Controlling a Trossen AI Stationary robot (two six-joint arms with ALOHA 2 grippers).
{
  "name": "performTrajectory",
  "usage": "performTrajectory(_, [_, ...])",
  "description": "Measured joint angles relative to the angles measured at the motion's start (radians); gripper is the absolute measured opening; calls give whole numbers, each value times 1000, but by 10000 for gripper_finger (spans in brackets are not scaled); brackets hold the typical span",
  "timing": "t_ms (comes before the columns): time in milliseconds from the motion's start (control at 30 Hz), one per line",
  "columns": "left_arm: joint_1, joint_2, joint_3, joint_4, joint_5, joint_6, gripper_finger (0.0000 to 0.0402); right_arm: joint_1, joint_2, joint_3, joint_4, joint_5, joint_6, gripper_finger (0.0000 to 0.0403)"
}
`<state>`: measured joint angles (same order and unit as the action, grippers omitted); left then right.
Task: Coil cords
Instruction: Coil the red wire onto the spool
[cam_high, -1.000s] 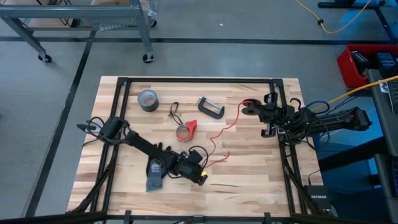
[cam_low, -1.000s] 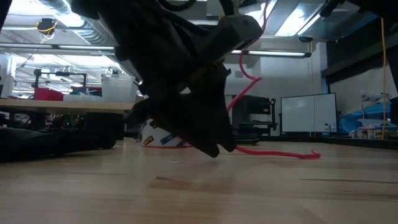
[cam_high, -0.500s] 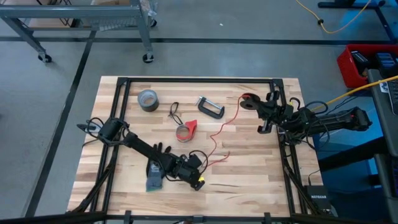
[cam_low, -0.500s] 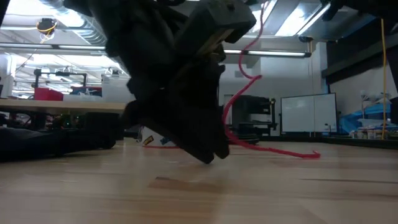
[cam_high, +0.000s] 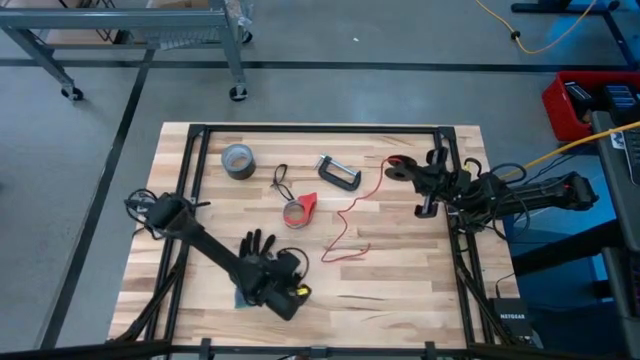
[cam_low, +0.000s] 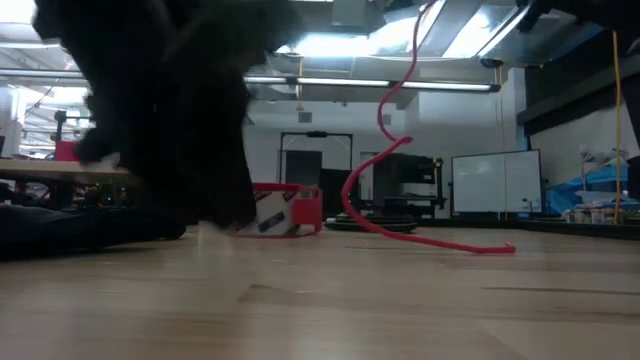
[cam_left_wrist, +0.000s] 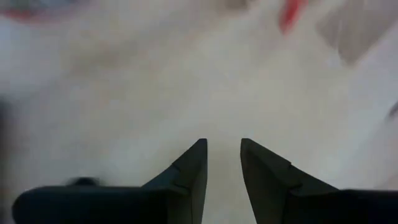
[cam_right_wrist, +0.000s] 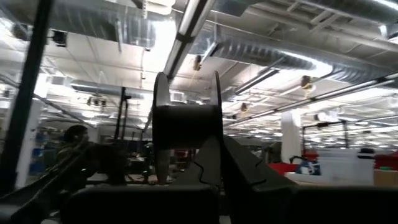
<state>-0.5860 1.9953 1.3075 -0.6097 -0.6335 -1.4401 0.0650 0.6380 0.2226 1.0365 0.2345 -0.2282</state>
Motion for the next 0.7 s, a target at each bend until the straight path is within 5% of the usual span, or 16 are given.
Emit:
performTrajectory(233, [16, -82, 0, -82, -323, 115, 88, 0, 30, 0, -91, -71, 109, 5])
performTrajectory(533, [156, -94, 0, 328, -397, 608, 88, 1, 223, 2, 13, -123, 209, 5])
performTrajectory(700, [199, -96, -14, 592, -570, 826, 88, 1, 310, 41, 39, -114, 206, 5])
